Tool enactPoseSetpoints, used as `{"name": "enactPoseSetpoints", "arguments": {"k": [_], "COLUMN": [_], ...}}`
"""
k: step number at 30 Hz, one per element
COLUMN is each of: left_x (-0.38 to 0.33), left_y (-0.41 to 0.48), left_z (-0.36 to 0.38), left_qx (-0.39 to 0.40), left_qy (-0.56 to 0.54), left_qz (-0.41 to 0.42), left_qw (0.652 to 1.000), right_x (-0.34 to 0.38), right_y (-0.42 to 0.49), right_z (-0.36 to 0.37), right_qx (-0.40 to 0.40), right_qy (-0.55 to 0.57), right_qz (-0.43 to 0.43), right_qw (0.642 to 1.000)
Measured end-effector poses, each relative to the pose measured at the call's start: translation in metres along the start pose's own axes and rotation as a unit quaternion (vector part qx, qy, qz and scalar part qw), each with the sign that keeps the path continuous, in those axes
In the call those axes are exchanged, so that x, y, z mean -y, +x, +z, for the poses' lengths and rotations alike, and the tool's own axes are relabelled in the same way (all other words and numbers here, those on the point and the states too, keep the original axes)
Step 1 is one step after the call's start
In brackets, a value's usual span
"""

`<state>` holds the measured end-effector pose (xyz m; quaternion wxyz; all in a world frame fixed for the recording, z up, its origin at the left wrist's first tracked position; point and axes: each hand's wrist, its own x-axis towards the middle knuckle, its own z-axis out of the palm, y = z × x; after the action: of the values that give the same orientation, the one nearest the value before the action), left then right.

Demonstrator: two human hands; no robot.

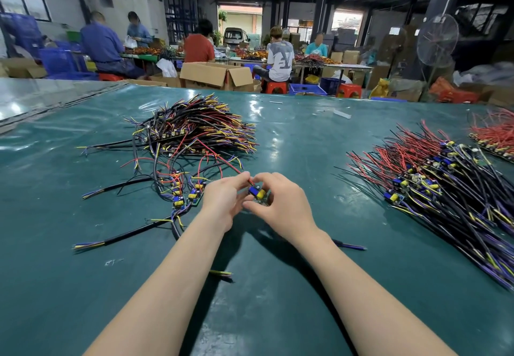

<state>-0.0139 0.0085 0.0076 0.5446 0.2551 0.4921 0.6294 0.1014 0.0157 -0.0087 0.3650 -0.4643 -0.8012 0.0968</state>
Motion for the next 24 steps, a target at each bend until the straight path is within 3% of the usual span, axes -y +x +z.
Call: {"name": "enactPoseSetpoints", "arguments": {"k": [9, 18, 24], "left_x": [-0.003, -0.005, -0.011], "left_y": [0.004, 0.009, 0.009], "left_z": [-0.005, -0.007, -0.013], "left_qx": [-0.011, -0.018, -0.035], "left_qy": [-0.054, -0.051, -0.117], "left_qz": [-0.099, -0.101, -0.129], "left_qw": [0.994, 0.993, 0.984], "right_x": [0.000, 0.005, 0.003], "right_y": [0.001, 0.003, 0.005], "right_z": [-0.001, -0.004, -0.005], "right_qx": [-0.040, -0.020, -0.020], "right_qy": [0.066, 0.086, 0.082], "right_qz": [-0.047, -0.040, -0.034], "right_qw": [0.996, 0.995, 0.996]}}
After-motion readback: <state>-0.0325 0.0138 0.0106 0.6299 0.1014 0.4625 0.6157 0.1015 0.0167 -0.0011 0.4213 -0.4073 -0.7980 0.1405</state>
